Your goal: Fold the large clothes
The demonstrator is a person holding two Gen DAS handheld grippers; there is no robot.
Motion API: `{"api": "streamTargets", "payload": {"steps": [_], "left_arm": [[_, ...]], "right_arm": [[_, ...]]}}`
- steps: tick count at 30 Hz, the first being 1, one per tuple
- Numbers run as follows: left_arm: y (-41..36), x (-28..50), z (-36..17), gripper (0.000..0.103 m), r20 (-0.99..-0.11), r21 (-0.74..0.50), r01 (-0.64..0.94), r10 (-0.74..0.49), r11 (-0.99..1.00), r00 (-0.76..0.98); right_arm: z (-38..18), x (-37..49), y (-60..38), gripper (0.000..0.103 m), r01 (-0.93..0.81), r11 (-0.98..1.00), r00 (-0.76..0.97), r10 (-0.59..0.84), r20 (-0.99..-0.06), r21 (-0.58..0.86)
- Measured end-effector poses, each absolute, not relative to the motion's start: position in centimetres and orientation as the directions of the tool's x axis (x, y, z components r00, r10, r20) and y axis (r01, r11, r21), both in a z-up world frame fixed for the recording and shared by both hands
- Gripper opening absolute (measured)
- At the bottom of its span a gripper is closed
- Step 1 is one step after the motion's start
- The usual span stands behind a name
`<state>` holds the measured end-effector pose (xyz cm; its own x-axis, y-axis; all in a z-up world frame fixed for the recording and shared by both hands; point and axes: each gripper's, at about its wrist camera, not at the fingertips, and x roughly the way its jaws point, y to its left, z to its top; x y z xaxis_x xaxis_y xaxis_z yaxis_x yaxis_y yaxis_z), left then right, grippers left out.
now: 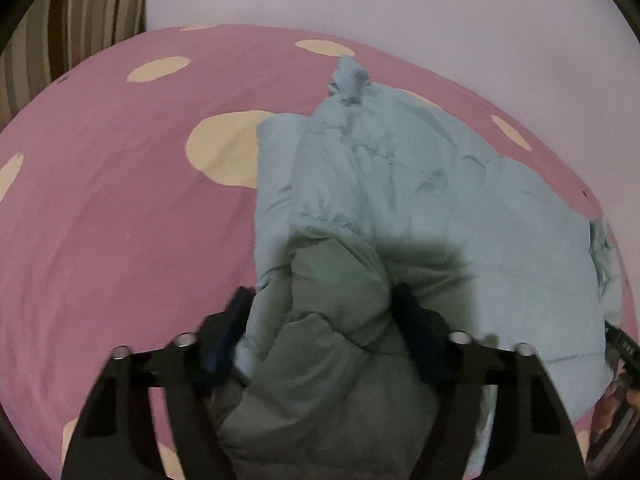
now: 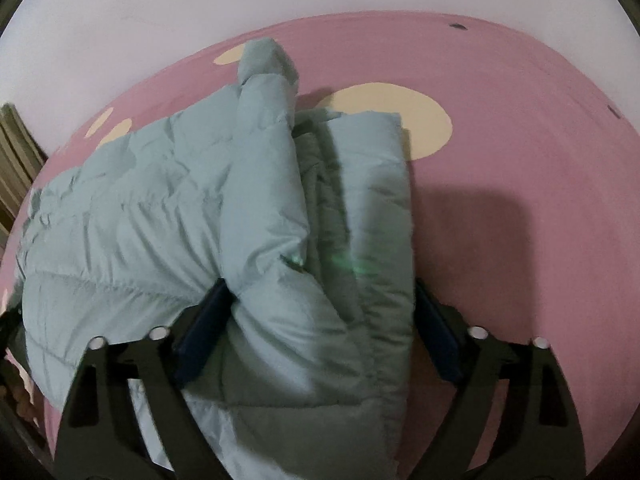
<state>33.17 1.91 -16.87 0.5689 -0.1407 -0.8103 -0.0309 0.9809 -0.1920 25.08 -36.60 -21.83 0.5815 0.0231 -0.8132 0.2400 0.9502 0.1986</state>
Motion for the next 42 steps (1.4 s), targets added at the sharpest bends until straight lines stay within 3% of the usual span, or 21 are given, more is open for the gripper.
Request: {"api": "streamTargets", "payload": {"steps": [6, 12, 20, 42], "left_arm": [[1.2, 32.9, -16.8, 0.034, -0.806, -0.187, -0.008, -0.149, 0.982, 0.574], [1.2, 32.2, -16.1, 0.021, -0.794, -0.176, -0.003, -0.140, 0.984, 0.591], [1.5, 31.5, -14.9, 0.014, -0.790, -0.164, -0.016, -0.121, 0.986, 0.601], [5.0, 26.7, -12.9, 0.012, -0.794, -0.183, -0.093, -0.092, 0.979, 0.601]], "right_arm": [[-21.6, 24.9, -35.0, 0.036, 0.200, 0.954, 0.597, 0.061, -0.800, 0.222], [-21.0, 24.1, -34.2, 0.023, 0.182, 0.957, 0.619, 0.068, -0.782, 0.227], [-20.3, 23.0, -33.5, 0.018, 0.171, 0.957, 0.630, 0.078, -0.773, 0.236], [-19.6, 18.0, -29.9, 0.017, 0.108, 0.953, 0.625, 0.157, -0.765, 0.284]]}}
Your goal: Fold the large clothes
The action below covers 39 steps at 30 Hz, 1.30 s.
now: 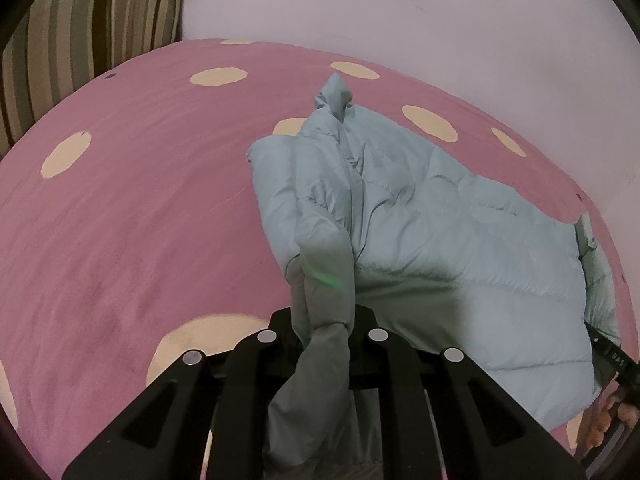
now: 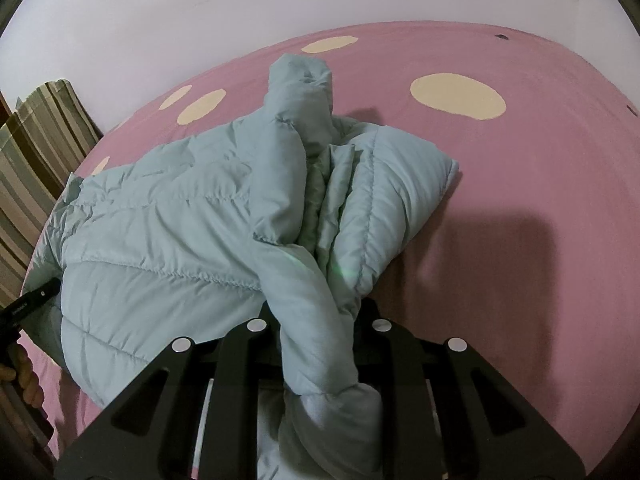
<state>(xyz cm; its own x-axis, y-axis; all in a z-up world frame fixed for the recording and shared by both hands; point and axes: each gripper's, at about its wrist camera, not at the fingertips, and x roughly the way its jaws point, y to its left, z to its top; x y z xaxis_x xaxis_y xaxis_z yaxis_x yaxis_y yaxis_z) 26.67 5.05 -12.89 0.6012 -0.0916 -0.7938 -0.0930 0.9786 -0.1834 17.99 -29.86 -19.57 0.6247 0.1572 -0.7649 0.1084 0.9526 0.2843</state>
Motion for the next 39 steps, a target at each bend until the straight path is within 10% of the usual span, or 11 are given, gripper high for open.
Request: {"api": "streamTargets", "payload": {"steps": [39], "left_arm": [[7.3, 20.7, -12.4, 0.012, -0.796, -0.196, -0.150, -0.067, 0.969, 0.602]], "right_arm": [[-19.7, 11.9, -27.3, 0.017, 0.044, 0.955, 0.606, 0.208, -0.768, 0.293]]}}
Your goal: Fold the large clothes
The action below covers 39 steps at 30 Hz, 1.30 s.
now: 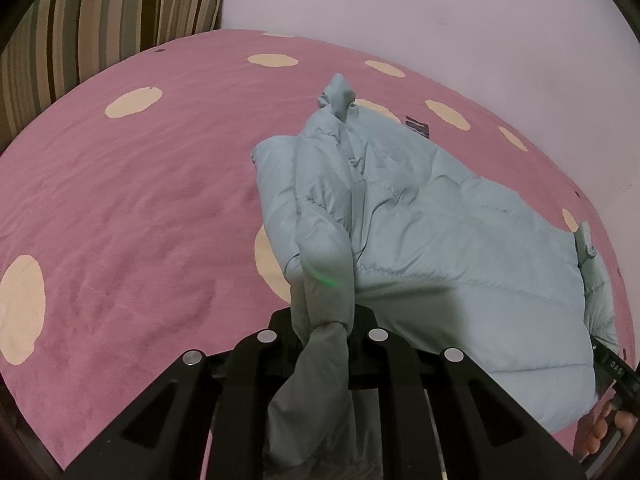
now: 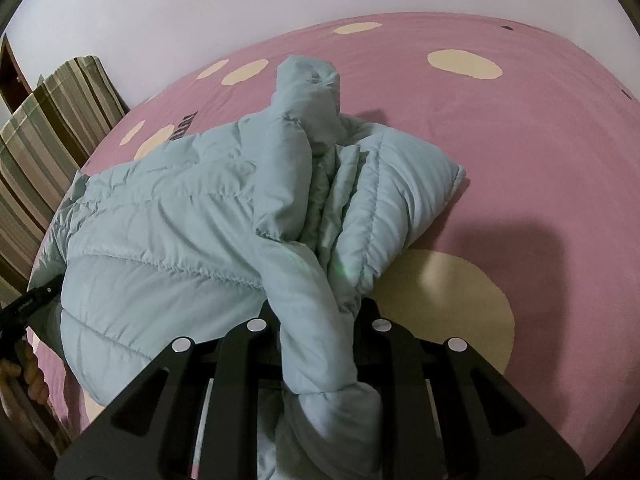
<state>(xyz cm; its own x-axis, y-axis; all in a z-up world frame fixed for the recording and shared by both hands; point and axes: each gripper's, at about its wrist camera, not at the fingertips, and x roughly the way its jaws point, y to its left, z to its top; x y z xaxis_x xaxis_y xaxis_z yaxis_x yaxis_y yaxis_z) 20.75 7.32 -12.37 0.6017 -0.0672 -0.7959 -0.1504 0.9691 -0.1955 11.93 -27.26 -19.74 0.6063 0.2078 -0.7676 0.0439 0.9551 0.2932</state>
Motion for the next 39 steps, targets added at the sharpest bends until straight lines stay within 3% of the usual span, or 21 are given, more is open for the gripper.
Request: {"api": "streamTargets", "payload": {"steps": [7, 16, 19, 24, 29, 34, 36, 39], "left_arm": [[7.0, 20.7, -12.7, 0.014, -0.801, -0.179, -0.146, -0.058, 0.973, 0.596], [7.2, 20.8, -13.1, 0.020, -0.806, -0.190, -0.143, -0.071, 0.971, 0.588], [7.5, 20.7, -13.1, 0.025, -0.807, -0.200, -0.151, -0.075, 0.968, 0.586], [8.4, 20.0, -13.2, 0.053, -0.809, -0.195, -0.180, -0.054, 0.964, 0.585], [10.3, 19.3, -13.3, 0.070, -0.813, -0.234, -0.215, -0.070, 0.948, 0.578], [11.7, 18.4, -12.5, 0.071, -0.806, -0.261, -0.216, -0.089, 0.941, 0.585], [11.9, 18.0, -11.9, 0.071, -0.801, -0.260, -0.211, -0.089, 0.942, 0.592], [11.8, 17.5, -10.8, 0.071, -0.792, -0.233, -0.198, -0.068, 0.952, 0.607]], "right_arm": [[-20.0, 11.9, -27.9, 0.019, 0.042, 0.953, 0.613, 0.211, -0.762, 0.298], [-20.3, 11.0, -29.3, 0.040, 0.104, 0.938, 0.637, 0.192, -0.747, 0.330], [-20.1, 10.6, -29.7, 0.050, 0.128, 0.939, 0.645, 0.167, -0.746, 0.320], [-19.9, 9.7, -30.9, 0.060, 0.164, 0.935, 0.660, 0.134, -0.740, 0.315], [-19.2, 8.8, -32.1, 0.061, 0.190, 0.928, 0.671, 0.116, -0.732, 0.322], [-17.4, 7.4, -32.8, 0.061, 0.227, 0.927, 0.698, 0.058, -0.714, 0.297], [-16.3, 6.9, -32.8, 0.052, 0.226, 0.930, 0.715, 0.044, -0.698, 0.290], [-14.9, 6.5, -32.4, 0.051, 0.210, 0.932, 0.733, 0.051, -0.678, 0.296]]}}
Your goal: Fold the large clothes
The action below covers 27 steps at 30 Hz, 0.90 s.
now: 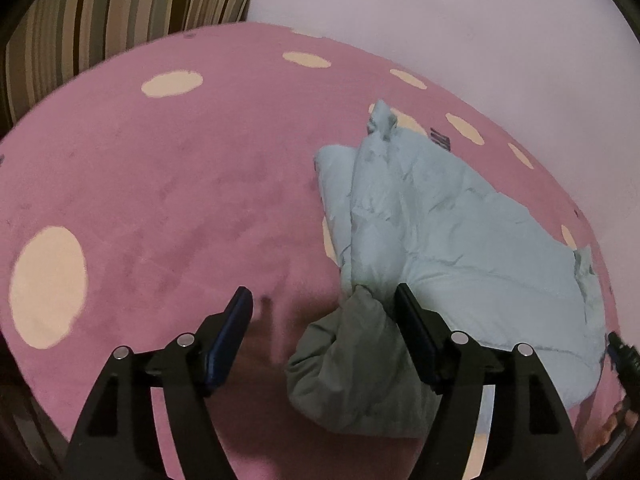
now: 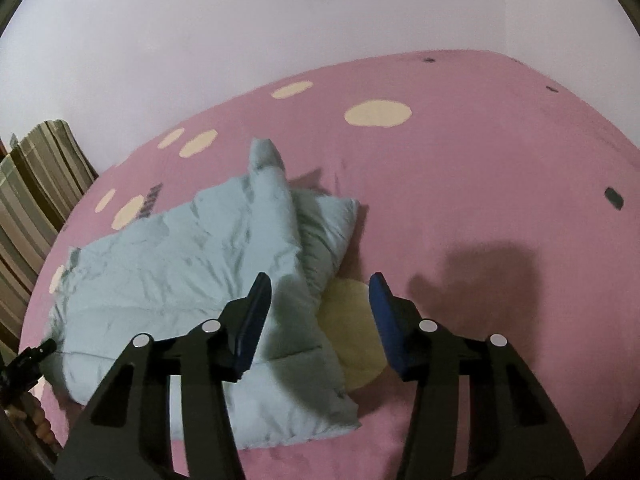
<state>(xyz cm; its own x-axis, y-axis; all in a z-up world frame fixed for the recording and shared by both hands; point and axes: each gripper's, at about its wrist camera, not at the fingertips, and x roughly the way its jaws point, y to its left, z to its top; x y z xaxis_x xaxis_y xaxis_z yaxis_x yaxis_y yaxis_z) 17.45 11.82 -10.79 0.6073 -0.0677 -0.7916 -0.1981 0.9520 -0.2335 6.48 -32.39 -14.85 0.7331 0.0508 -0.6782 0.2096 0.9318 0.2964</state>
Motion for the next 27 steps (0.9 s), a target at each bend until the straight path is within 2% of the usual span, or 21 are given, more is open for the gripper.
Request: {"api": "streamTargets", "payload": {"steps": [8, 18, 27], "left_arm": [[11.7, 17.2, -8.7, 0.071, -0.771, -0.210, -0.175, -0.053, 0.962, 0.635], [11.2, 19.3, -8.2, 0.071, -0.777, -0.162, -0.127, -0.048, 0.979, 0.627], [11.0, 21.1, -8.6, 0.071, -0.791, -0.155, -0.105, -0.060, 0.982, 0.609]], "right_arm": [[-13.0, 6.9, -28.4, 0.051, 0.113, 0.952, 0.735, 0.114, -0.669, 0.286], [-13.7, 9.0, -19.7, 0.049, -0.063, 0.970, 0.683, 0.213, -0.699, 0.234], [-14.1, 11.9, -14.9, 0.049, -0.114, 0.969, 0.647, 0.241, -0.724, 0.220]]}}
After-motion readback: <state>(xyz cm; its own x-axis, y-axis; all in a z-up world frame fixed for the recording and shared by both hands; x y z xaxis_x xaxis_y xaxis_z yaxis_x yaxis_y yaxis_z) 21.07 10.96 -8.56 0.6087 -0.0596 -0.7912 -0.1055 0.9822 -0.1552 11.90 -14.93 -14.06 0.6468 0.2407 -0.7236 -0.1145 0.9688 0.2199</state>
